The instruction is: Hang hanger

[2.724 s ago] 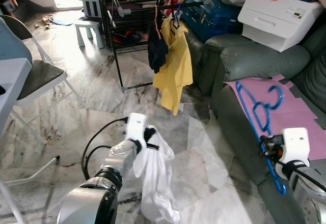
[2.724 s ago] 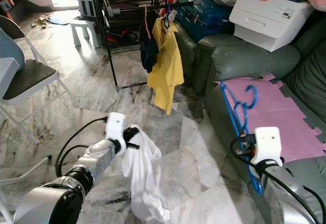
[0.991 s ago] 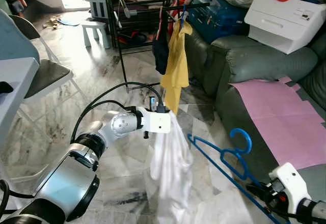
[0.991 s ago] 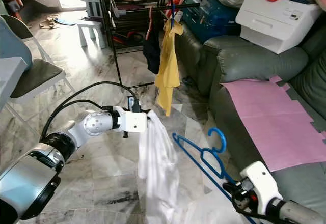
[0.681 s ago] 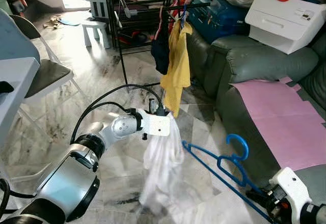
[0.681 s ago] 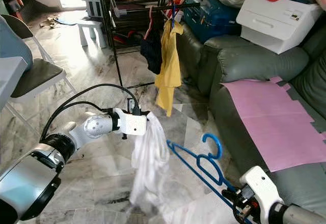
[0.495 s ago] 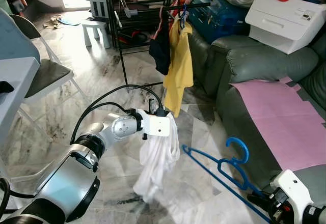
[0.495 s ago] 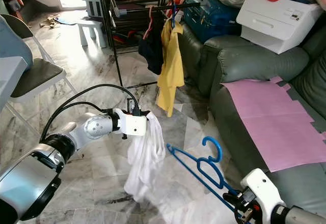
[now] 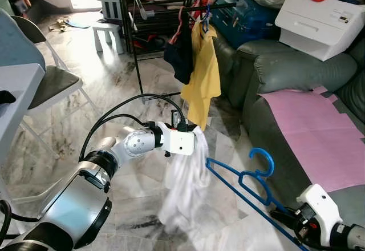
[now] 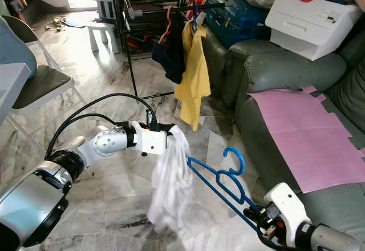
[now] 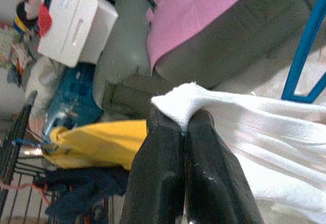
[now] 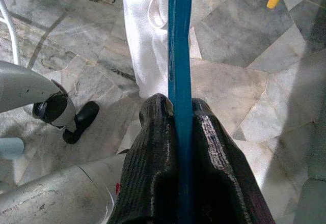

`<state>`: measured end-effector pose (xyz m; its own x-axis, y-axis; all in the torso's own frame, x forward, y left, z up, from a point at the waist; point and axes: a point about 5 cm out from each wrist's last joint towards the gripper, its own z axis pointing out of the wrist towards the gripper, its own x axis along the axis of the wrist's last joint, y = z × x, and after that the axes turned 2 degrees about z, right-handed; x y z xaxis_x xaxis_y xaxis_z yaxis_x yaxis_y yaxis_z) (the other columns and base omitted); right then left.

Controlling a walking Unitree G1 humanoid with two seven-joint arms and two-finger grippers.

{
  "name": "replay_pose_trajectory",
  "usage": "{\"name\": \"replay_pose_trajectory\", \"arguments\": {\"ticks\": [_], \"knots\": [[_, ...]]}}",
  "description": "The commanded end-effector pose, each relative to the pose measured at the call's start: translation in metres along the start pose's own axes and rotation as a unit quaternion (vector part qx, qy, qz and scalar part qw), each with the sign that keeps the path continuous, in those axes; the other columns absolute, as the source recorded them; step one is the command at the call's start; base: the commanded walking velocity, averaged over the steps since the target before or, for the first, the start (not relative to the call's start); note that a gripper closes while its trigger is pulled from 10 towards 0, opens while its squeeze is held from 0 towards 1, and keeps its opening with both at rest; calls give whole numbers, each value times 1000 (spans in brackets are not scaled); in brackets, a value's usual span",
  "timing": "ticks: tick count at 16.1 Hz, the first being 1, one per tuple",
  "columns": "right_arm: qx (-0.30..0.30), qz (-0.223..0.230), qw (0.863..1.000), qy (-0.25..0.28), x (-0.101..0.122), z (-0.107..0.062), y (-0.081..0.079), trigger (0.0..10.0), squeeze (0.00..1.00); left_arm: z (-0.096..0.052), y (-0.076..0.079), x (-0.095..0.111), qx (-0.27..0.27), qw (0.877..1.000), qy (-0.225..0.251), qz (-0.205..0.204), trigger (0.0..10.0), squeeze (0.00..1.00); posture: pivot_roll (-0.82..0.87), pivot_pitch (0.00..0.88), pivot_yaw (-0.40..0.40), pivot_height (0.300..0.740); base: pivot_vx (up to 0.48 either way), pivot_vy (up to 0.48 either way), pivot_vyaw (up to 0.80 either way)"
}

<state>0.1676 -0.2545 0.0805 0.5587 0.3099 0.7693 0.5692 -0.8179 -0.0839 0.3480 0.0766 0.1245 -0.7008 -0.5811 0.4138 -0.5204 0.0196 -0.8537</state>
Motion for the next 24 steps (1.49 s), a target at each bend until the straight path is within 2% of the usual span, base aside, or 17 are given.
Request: {"name": "replay_pose_trajectory", "arguments": {"ticks": [1,4,8,9,11,13,14,15,16,17,19,20,22,24], "knots": [[4,-4,1000,3,1,2,0,10000,0,1,-13,7,28,999,24,9,10000,0,-38,0,-11,740,0,0,0],[-1,21,1000,-8,-10,6,2,10000,0,2,-20,12,53,998,42,5,10000,0,-42,0,-13,740,0,0,0],[-39,116,992,-5,-36,23,6,10000,0,2,-40,29,123,987,103,-5,10000,0,-37,0,-17,740,0,0,0],[-87,161,983,6,-43,30,18,10000,0,3,-43,37,137,981,137,-13,10000,0,-33,0,-18,740,0,0,0],[-162,218,962,35,-46,35,39,10000,0,6,-41,52,141,971,190,-32,10000,0,-26,0,-21,740,0,0,0],[-228,262,934,88,-36,32,62,10000,0,11,-23,60,105,966,221,-79,10000,0,-18,0,-25,740,0,0,0],[-282,293,903,135,-25,25,81,10000,0,15,4,59,44,965,219,-135,10000,0,-20,0,-25,740,0,0,0],[-322,316,876,170,-17,19,96,10000,0,16,29,55,-18,963,209,-169,10000,0,-19,0,-25,740,0,0,0],[-341,325,860,195,-8,15,104,10000,0,14,47,48,-63,961,190,-189,10000,0,-21,0,-25,740,0,0,0],[-350,347,833,251,14,11,114,10000,0,10,69,39,-108,955,158,-227,10000,0,-22,0,-24,740,0,0,0],[-332,340,821,316,54,15,115,10000,0,8,82,34,-127,948,140,-256,10000,0,-28,0,-21,740,0,0,0],[-322,338,816,340,70,17,114,10000,0,8,83,34,-130,946,137,-264,10000,0,-31,0,-21,740,0,0,0],[-285,329,804,405,118,23,105,10000,0,11,84,36,-129,942,134,-281,10000,0,-33,0,-22,740,0,0,0],[-249,342,779,462,160,25,95,10000,0,14,87,38,-136,942,130,-280,10000,0,-34,0,-23,740,0,0,0]]}}
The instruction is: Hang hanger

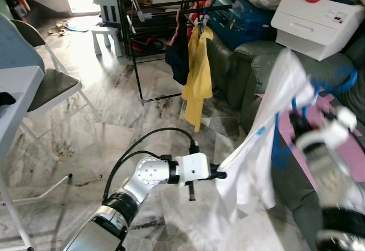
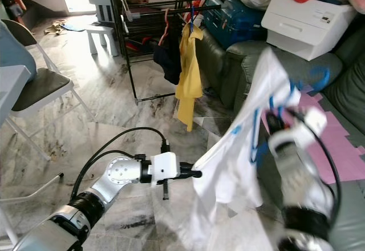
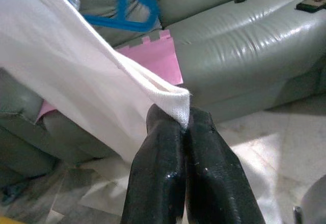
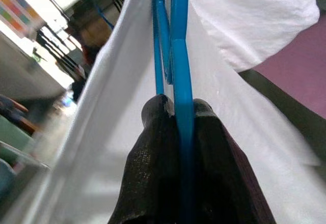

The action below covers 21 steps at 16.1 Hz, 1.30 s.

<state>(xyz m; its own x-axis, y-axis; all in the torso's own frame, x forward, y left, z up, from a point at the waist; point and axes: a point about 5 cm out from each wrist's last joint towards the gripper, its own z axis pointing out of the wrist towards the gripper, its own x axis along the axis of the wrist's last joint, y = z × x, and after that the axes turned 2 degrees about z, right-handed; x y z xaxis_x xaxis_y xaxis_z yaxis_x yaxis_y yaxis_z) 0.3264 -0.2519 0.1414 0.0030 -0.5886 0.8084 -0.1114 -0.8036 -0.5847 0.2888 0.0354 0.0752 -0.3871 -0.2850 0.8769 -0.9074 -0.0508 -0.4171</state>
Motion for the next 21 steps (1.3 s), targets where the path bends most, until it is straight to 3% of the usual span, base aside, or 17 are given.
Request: {"name": "replay_pose_trajectory", "arguments": {"ticks": [1,3,4,5,6,7,8,9,10,11,17,21], "knots": [[16,23,994,104,47,3,-21,10000,0,-5,13,-12,-34,999,-31,-12,10000,0,-31,0,-24,740,0,0,0],[40,65,986,148,64,9,-46,10000,0,-2,20,-12,-45,998,-29,-13,10000,0,-34,0,-25,740,0,0,0],[45,63,983,164,71,11,-52,10000,0,-1,22,-12,-48,998,-26,-14,10000,0,-34,0,-26,740,0,0,0],[43,-18,986,161,70,12,-56,10000,0,0,22,-10,-46,999,-22,-15,10000,0,-33,0,-28,740,0,0,0],[45,-136,979,145,61,14,-61,10000,0,1,21,-8,-35,999,-14,-16,10000,0,-31,0,-29,740,0,0,0],[63,-243,959,134,48,12,-68,10000,0,3,16,-5,-10,1000,-5,-12,10000,0,-29,0,-30,740,0,0,0],[80,-225,960,145,43,9,-75,10000,0,4,14,-3,1,1000,1,-18,10000,0,-29,0,-31,740,0,0,0],[85,-273,944,163,42,6,-80,10000,0,5,14,-3,-6,1000,-2,-19,10000,0,-29,0,-31,740,0,0,0],[92,-281,939,175,41,4,-83,10000,0,6,16,-3,-12,1000,-3,-19,10000,0,-31,0,-29,740,0,0,0],[100,-283,936,184,40,2,-86,10000,0,8,19,-3,-22,999,-2,-26,10000,984,-31,0,-28,740,0,0,0],[117,-268,935,200,30,-10,-83,10000,0,17,24,-4,-23,997,4,-78,10000,1000,-40,0,-27,740,0,0,0],[147,-309,923,174,10,-25,-76,10000,0,7,10,-7,38,994,10,-101,10000,1000,-41,0,-22,740,0,0,0]]}}
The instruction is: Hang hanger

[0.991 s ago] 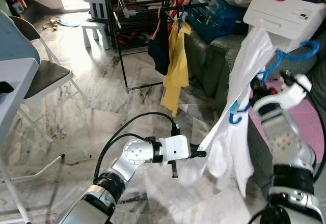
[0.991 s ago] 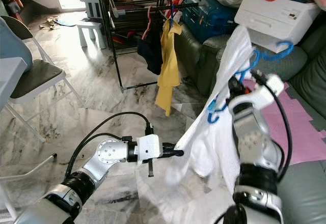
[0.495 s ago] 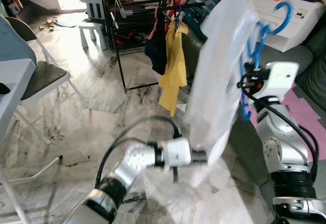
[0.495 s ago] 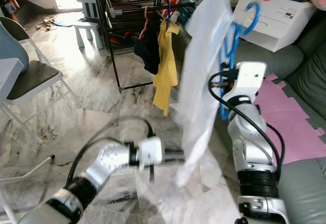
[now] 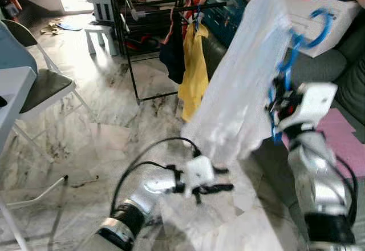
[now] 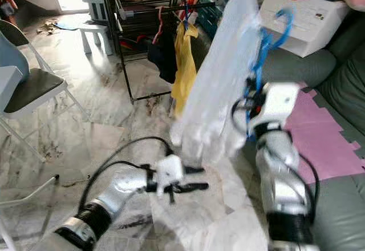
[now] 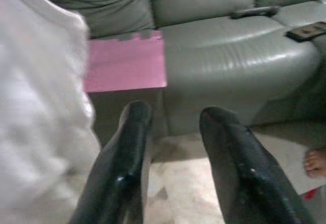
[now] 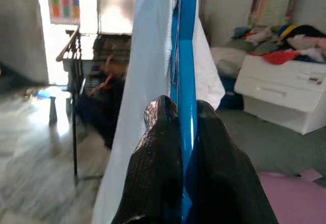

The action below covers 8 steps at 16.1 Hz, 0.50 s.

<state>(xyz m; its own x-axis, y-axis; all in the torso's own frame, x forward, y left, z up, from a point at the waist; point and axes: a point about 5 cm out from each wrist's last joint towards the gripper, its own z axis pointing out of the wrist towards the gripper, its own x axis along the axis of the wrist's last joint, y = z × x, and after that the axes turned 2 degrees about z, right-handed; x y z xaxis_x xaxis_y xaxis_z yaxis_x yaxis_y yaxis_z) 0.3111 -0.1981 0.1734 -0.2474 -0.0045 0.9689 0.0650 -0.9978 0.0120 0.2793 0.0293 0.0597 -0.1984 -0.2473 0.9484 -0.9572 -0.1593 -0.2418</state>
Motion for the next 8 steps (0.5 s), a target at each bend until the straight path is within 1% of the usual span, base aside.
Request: {"name": "replay_pose_trajectory", "arguments": {"ticks": [1,2,3,4,5,6,7,8], "knots": [[20,-17,999,40,15,-4,-4,10000,0,-6,-12,4,30,1000,7,0,10000,1000,-37,0,-24,740,0,0,0],[38,-20,999,13,3,-20,-4,10000,0,-15,-24,6,67,998,10,5,10000,1000,-31,0,-29,740,0,0,0],[47,-19,999,-1,-4,-32,-4,10000,0,-21,-31,8,88,996,10,13,10000,1000,-29,0,-32,740,0,0,0],[59,-19,998,-24,-12,-50,0,10000,0,-30,-42,10,125,992,14,28,10000,1000,-28,0,-33,740,0,0,0],[70,-32,996,-45,-19,-65,4,10000,0,-39,-53,12,181,983,12,37,10000,1000,-32,0,-30,740,0,0,0],[72,-33,996,-50,-21,-70,5,10000,0,-42,-59,10,213,977,10,24,10000,1000,-34,0,-28,740,0,0,0],[81,-42,994,-62,-23,-81,8,10000,0,-51,-70,4,290,957,-4,-14,10000,1000,-41,0,-25,740,0,0,0],[83,-44,993,-66,-23,-83,9,10000,0,-54,-73,1,311,950,-10,-32,10000,1000,-47,0,-24,740,0,0,0]]}}
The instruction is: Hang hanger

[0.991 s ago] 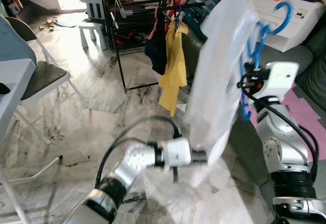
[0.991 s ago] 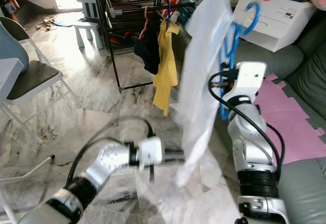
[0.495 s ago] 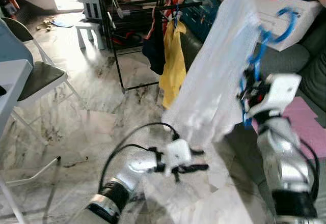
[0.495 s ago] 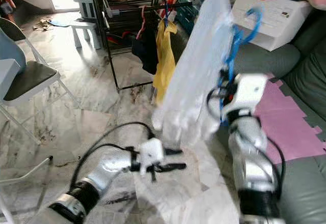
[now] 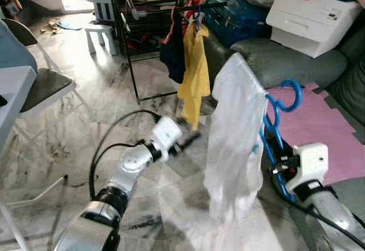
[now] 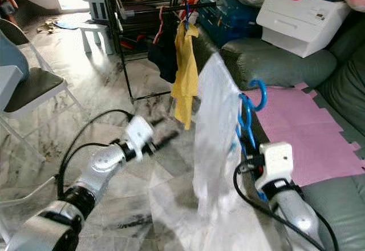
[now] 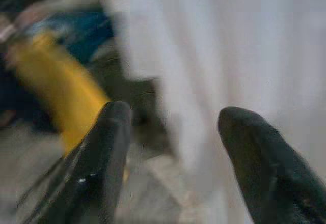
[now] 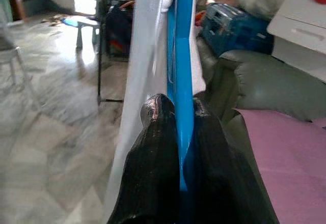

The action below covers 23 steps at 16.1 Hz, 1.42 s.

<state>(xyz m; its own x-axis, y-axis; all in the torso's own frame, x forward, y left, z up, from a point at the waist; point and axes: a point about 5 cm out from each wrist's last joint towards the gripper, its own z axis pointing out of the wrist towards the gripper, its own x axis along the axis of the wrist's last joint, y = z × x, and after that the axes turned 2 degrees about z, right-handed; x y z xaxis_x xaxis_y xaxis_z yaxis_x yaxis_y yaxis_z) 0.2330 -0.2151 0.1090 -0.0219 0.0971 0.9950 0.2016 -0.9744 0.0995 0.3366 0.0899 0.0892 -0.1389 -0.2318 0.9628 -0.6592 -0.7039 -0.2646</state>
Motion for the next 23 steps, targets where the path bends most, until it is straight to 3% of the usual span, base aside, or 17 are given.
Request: {"name": "replay_pose_trajectory", "arguments": {"ticks": [1,6,9,13,15,16,18,19,21,23], "knots": [[14,-15,999,45,19,0,0,10000,0,-3,-13,-6,57,998,-25,-29,10000,1000,-53,0,-24,740,0,0,0],[97,-28,995,7,11,-7,-7,10000,0,-3,-38,1,191,981,-29,-24,10000,1000,-39,0,-49,740,0,0,0],[143,-38,989,-26,0,-15,-5,10000,0,-1,-32,8,134,990,-10,44,10000,1000,-26,0,-59,740,0,0,0],[178,-54,981,-47,-6,-20,3,10000,0,-3,-36,12,117,992,3,55,10000,1000,-21,0,-59,740,0,0,0],[196,-58,977,-55,-7,-20,5,10000,0,-3,-33,16,98,990,13,101,10000,1000,-22,0,-60,740,0,0,0],[215,-69,972,-64,-7,-18,8,10000,0,1,-23,21,48,991,33,117,10000,1000,-19,0,-61,740,0,0,0],[224,-77,969,-65,-6,-16,11,10000,0,0,-18,23,2,990,44,132,10000,1000,-16,0,-65,740,0,0,0],[238,-89,965,-69,-5,-15,14,10000,0,-2,-15,24,-47,984,45,165,10000,1000,-16,0,-63,740,0,0,0],[252,-99,959,-76,-4,-16,17,10000,0,-4,-19,25,-69,975,37,206,10000,1000,-18,0,-65,740,0,0,0],[271,-111,952,-87,-3,-18,21,10000,0,-8,-23,26,-114,953,19,280,10000,1000,-18,0,-66,740,0,0,0]]}}
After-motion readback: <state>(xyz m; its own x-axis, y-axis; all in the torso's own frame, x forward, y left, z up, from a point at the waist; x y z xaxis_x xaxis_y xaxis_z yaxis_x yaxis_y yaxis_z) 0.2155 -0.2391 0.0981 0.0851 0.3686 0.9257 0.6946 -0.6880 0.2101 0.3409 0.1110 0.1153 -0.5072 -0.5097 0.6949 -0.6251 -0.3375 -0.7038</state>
